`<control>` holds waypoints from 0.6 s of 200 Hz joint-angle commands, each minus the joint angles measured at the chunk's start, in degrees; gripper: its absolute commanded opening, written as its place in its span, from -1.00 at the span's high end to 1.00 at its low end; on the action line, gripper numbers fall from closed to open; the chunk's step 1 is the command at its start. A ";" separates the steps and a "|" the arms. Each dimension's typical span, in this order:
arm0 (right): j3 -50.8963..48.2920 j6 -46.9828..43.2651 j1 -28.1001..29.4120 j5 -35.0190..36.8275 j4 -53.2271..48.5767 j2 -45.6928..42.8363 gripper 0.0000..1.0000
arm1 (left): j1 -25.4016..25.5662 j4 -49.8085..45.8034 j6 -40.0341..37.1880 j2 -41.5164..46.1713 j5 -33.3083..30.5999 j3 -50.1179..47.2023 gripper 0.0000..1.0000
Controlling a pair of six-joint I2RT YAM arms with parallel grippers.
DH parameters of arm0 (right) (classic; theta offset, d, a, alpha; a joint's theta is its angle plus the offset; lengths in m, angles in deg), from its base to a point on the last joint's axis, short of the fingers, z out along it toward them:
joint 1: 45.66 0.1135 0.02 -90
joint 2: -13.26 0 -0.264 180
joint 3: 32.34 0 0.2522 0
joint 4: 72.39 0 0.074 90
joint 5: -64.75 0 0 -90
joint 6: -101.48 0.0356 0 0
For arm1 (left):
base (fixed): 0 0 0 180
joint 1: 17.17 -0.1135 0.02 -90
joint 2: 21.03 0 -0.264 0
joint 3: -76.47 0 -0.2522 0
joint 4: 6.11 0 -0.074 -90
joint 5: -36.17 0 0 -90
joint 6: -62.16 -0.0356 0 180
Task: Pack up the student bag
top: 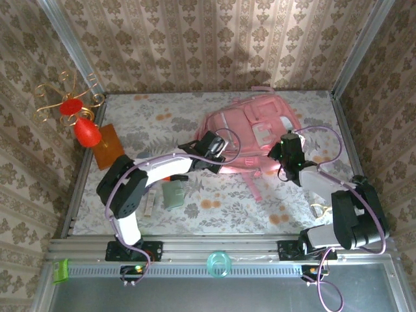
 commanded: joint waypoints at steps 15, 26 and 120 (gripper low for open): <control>8.29 -7.50 -2.87 -0.61 -4.01 6.10 1.00 | -2.64 -3.73 -1.03 5.38 6.74 -4.96 1.00; 10.49 -8.28 -2.79 -4.89 -5.67 7.73 0.96 | -2.20 -1.43 0.32 6.26 10.97 -5.86 1.00; 7.05 -2.45 2.72 -18.22 -13.19 -4.08 -0.33 | 0.71 6.31 4.68 3.53 16.54 -1.86 1.00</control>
